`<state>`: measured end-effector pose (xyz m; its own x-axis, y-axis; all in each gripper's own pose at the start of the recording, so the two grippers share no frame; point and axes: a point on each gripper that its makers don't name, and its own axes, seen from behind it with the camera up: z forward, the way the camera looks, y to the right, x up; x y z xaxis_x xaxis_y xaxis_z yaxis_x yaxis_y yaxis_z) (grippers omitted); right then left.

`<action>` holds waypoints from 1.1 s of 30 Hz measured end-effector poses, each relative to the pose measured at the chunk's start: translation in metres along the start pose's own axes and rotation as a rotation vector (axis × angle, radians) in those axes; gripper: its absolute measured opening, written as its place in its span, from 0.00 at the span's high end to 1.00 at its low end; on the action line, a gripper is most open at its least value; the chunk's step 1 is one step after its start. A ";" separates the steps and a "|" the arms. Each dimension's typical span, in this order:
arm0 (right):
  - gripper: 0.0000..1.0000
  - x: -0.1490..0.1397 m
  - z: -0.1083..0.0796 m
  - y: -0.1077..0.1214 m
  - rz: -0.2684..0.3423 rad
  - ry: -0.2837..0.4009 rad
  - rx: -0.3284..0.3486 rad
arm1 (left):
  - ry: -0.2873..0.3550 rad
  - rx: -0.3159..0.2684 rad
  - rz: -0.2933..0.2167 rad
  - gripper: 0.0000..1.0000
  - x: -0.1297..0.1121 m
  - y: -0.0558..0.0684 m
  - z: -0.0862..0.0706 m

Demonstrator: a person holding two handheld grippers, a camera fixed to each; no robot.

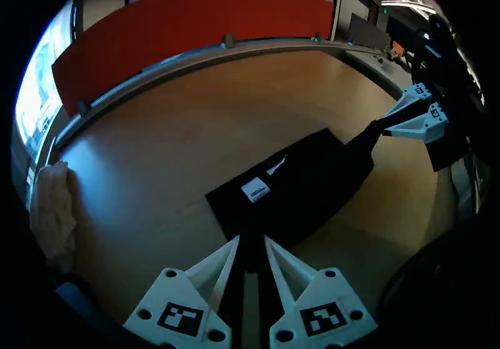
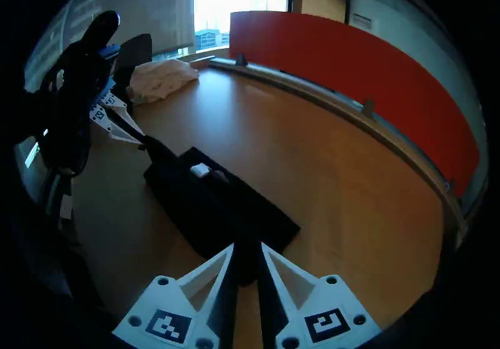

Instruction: Fold towel

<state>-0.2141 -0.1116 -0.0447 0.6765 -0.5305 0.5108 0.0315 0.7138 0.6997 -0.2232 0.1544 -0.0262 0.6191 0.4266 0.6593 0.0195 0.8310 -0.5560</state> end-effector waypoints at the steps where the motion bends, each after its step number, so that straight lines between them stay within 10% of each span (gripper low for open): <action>1: 0.84 -0.001 0.002 0.002 0.002 -0.004 0.002 | -0.005 -0.001 0.003 0.88 0.000 -0.001 0.003; 33: 0.70 -0.035 0.061 0.045 0.062 -0.102 -0.057 | -0.052 0.079 0.066 0.66 -0.007 -0.027 0.081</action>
<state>-0.2812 -0.0893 -0.0006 0.6005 -0.5260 0.6023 0.0357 0.7701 0.6370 -0.2916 0.1578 0.0258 0.5750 0.4980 0.6491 -0.0837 0.8250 -0.5589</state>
